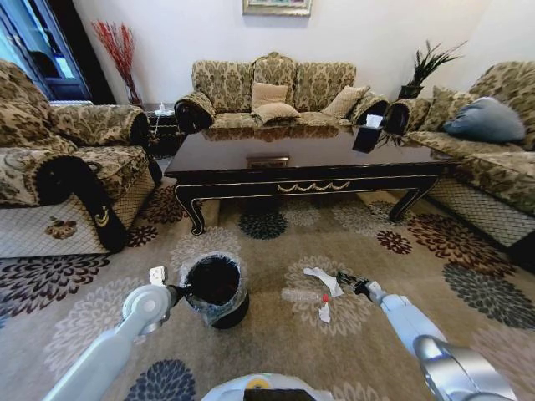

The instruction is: Move to the front of the table and pick up the trash from the floor, then place it into the trash bin.

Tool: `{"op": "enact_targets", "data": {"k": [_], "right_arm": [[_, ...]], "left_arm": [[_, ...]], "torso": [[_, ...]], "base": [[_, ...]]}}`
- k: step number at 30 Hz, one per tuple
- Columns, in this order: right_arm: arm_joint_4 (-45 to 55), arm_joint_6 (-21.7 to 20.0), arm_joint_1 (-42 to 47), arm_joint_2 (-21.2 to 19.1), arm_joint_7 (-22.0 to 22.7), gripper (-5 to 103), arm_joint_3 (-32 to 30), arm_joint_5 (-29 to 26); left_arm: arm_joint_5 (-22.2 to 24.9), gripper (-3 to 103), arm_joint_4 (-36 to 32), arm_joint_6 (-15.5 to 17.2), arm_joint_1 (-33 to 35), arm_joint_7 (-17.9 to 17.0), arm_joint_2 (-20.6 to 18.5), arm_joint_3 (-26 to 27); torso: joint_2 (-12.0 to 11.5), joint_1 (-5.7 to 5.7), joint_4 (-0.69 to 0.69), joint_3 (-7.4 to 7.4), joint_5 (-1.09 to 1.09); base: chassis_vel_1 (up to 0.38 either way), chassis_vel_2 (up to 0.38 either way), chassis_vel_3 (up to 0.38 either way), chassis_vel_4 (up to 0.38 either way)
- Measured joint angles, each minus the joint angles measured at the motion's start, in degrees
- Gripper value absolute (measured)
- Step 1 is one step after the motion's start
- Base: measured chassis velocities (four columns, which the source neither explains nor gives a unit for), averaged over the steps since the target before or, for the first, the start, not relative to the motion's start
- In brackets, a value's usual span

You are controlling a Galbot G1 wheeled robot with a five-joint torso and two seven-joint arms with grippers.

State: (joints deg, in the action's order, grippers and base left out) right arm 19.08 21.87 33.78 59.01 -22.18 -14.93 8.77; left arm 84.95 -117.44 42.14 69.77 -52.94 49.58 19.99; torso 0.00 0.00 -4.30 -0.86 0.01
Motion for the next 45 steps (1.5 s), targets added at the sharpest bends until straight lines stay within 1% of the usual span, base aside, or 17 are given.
{"op": "enact_targets", "data": {"k": [2, 10, 12, 15, 17, 19, 21, 22, 24, 26, 30, 31, 33, 36, 38, 40, 45], "right_arm": [[0.59, 0.10, 0.29, -0.04, 0.04, 2, -0.04, -0.04], [2.55, 0.27, 1.01, -1.21, 0.04, 0, 0.21, -1.98], [4.39, -0.06, 1.90, -1.72, 0.08, -3, 0.22, -5.04], [8.51, -0.91, 3.64, -2.62, -0.15, 13, 0.89, -10.18], [9.75, -0.91, 4.23, -2.82, -0.40, 13, 1.04, -10.70], [13.99, -0.83, 6.67, -3.07, -0.88, 24, 1.48, -11.15], [16.09, -0.51, 8.23, -2.50, -0.86, 35, 1.63, -10.22], [16.09, -0.51, 8.23, -2.50, -0.86, 35, 1.63, -10.22], [16.20, 0.09, 8.57, -1.36, -0.67, 45, 1.64, -7.98], [15.78, 0.39, 8.42, -0.90, -0.61, 45, 1.65, -6.96], [14.10, 0.71, 7.07, 0.07, -0.30, 67, 2.22, -4.98], [14.10, 0.71, 7.07, 0.07, -0.30, 67, 2.22, -4.98], [12.72, 0.72, 6.04, 0.28, -0.13, 78, 2.41, -4.34], [11.33, 0.72, 5.26, 0.46, -0.07, 83, 2.50, -3.57], [10.24, 0.72, 4.80, 0.66, -0.04, 94, 2.53, -2.90], [9.41, 0.72, 4.44, 0.96, 0.16, 97, 2.53, -2.33], [7.41, 0.66, 3.42, 1.74, 1.06, 100, 2.51, -1.18]], "left_arm": [[-0.02, 0, -0.11, 0.00, 0.09, 0.00, 0.00, 0.15], [-0.10, 0, -0.37, 0.00, 0.27, 0.00, 0.26, 0.16], [-0.12, 0, -0.37, 0.00, 0.25, 0.00, 0.27, 0.07], [-0.13, 0, -0.37, 0.00, 0.16, 0.00, 0.27, -0.07], [-0.15, 0, -0.37, 0.00, 0.15, 0.00, 0.29, -0.10], [-0.15, 0, -0.33, 0.00, 0.13, 0.00, 0.46, -0.28], [-0.26, 0, -0.20, 0.00, 0.13, 0.00, 0.57, -0.46], [-0.26, 0, -0.20, 0.00, 0.13, 0.00, 0.57, -0.46], [-0.25, 0, -0.21, 0.00, 0.08, -0.02, 0.56, -0.68], [-0.23, 0, -0.25, 0.00, 0.01, -0.06, 0.48, -0.70], [0.02, 0, -0.30, 0.00, 0.11, -0.15, -0.01, -0.29], [0.02, 0, -0.30, 0.00, 0.11, -0.15, -0.01, -0.29], [0.04, 0, -0.14, 0.00, 0.18, -0.16, -0.01, -0.15], [0.06, 0, -0.03, 0.00, 0.12, -0.16, 0.19, -0.15], [0.05, 0, 0.12, 0.00, 0.04, -0.16, 0.41, -0.15], [0.05, 0, 0.22, 0.00, 0.03, -0.13, 0.56, -0.15], [0.01, 0, 0.32, 0.00, -0.04, -0.09, 0.58, -0.06]], "torso": [[0.00, 0.00, 0.01, 0.00, 0.00], [0.00, 0.00, 0.00, 0.00, -0.01], [0.00, 0.00, 0.00, 0.00, -0.01], [0.00, 0.00, 0.00, 0.00, -0.02], [0.00, 0.00, 0.00, 0.00, -0.02], [0.00, 0.00, 0.01, 0.00, -0.02], [0.00, 0.00, -0.02, 0.00, -0.01], [0.00, 0.00, -0.02, 0.00, -0.01], [0.00, 0.00, 0.00, 0.00, 0.00], [0.00, 0.00, 0.01, 0.00, 0.00], [0.00, 0.00, 0.00, 0.00, -0.01], [0.00, 0.00, 0.00, 0.00, -0.01], [0.00, 0.00, 0.02, 0.00, -0.01], [0.00, 0.00, 0.01, 0.00, -0.02], [0.00, 0.00, 0.00, 0.00, -0.01], [0.00, 0.00, -0.01, 0.00, -0.02], [0.00, 0.00, 0.01, 0.00, -0.01]], "base": [[0.000, 0.000, 0.000, 0.000], [0.000, 0.000, 0.000, 0.000], [0.000, 0.000, 0.000, 0.000], [0.000, 0.000, 0.000, 0.000], [0.000, 0.000, 0.000, 0.000], [0.000, 0.000, 0.000, 0.000], [0.000, 0.000, 0.000, 0.000], [0.000, 0.000, 0.000, 0.000], [0.000, 0.000, 0.000, 0.000], [0.000, 0.000, 0.000, 0.000], [0.000, 0.000, 0.000, 0.000], [0.000, 0.000, 0.000, 0.000], [0.000, 0.000, 0.000, 0.000], [0.000, 0.000, 0.000, 0.000], [0.000, 0.000, 0.000, 0.000], [0.000, 0.000, 0.000, 0.000], [0.000, 0.000, 0.000, 0.000]]}}
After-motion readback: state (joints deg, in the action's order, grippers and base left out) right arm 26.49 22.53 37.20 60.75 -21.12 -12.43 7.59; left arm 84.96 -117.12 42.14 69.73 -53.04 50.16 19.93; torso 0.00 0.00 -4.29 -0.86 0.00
